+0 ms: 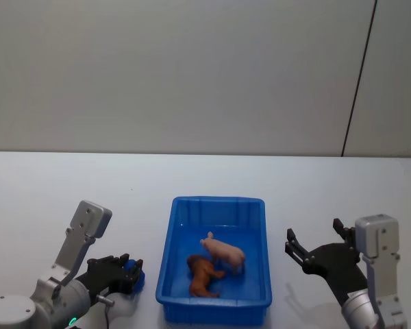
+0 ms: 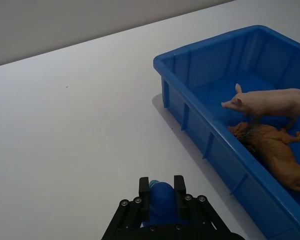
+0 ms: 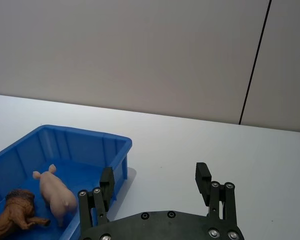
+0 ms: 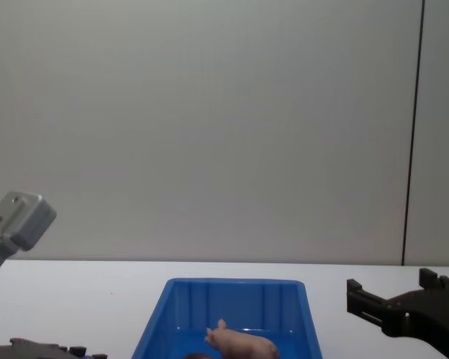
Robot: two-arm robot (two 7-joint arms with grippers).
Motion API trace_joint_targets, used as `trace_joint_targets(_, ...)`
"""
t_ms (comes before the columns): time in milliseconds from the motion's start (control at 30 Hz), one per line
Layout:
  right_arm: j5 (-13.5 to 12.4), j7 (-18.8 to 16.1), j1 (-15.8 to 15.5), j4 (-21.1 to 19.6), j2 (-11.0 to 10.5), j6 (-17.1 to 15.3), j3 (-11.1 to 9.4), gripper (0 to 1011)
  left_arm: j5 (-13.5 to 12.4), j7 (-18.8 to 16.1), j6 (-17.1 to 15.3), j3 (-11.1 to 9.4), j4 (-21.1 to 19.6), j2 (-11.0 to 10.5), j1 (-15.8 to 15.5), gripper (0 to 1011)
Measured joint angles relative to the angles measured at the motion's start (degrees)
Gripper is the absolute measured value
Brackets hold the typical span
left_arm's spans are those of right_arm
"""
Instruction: Pick up the two dolls from the table and place them into the box.
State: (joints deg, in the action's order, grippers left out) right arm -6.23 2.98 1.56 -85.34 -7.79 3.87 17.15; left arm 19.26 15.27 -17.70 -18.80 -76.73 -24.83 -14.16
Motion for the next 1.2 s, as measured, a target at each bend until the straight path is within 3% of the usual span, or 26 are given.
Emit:
trace_joint_targets(267,0.00,0.00,0.00,0.00,0.00,0.00,0.00,1001,0.26,0.09,0.67,0.00,0.19,0.02,0.28,231)
trace_joint_targets(633,0.00,0.00,0.00,0.00,0.00,0.00,0.00,1001,-0.15,0.15,4.53,0.04,0.10,0.06,0.47,165)
trace_joint_targets(1200,0.00,0.00,0.00,0.00,0.00,0.00,0.00,1001,-3.68,-0.36,10.77,1.13,-4.58,-0.70,-0.30,71)
